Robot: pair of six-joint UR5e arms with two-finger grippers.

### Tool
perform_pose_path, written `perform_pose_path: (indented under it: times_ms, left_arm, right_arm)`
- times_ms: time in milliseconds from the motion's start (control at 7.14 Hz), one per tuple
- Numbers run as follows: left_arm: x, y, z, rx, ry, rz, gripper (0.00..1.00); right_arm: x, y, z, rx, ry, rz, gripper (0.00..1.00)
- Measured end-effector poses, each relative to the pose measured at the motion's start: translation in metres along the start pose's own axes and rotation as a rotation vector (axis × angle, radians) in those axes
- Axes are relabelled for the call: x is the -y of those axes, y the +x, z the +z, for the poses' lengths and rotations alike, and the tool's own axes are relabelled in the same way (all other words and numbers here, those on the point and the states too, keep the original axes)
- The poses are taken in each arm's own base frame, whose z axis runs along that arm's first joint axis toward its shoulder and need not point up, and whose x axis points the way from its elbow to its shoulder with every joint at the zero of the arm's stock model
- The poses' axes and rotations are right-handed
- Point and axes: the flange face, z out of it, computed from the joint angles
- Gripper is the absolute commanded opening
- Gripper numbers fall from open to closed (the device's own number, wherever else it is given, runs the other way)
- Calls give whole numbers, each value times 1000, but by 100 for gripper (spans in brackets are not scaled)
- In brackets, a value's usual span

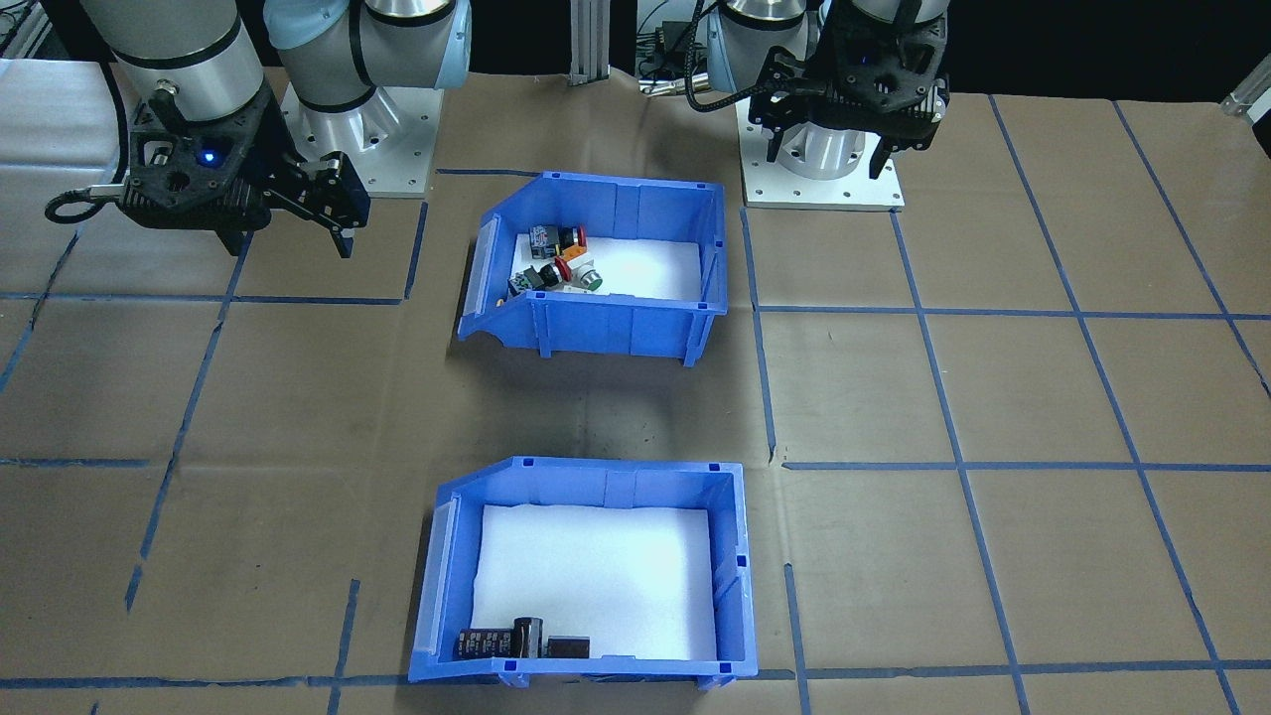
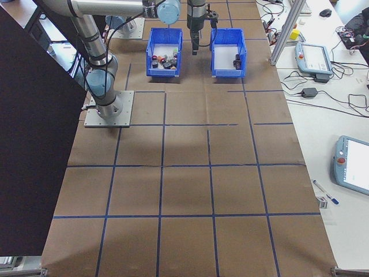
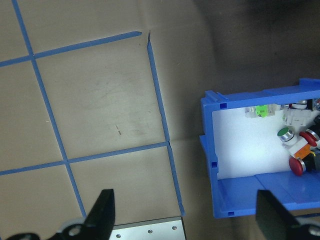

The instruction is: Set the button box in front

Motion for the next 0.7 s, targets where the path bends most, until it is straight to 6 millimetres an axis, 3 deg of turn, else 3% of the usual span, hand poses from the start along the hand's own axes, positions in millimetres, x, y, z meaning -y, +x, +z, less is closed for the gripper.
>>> perform_pose_path:
  times_ms: [420,700]
  left_arm:
    - [-1,-1,1,-10,1,-63,99]
    - [0,-2,4,-13,-5,-230,98]
  right_arm:
    - [0,-1,0,-3,-9,-23,100]
    - [8,-3,7,5,-15,-138,100]
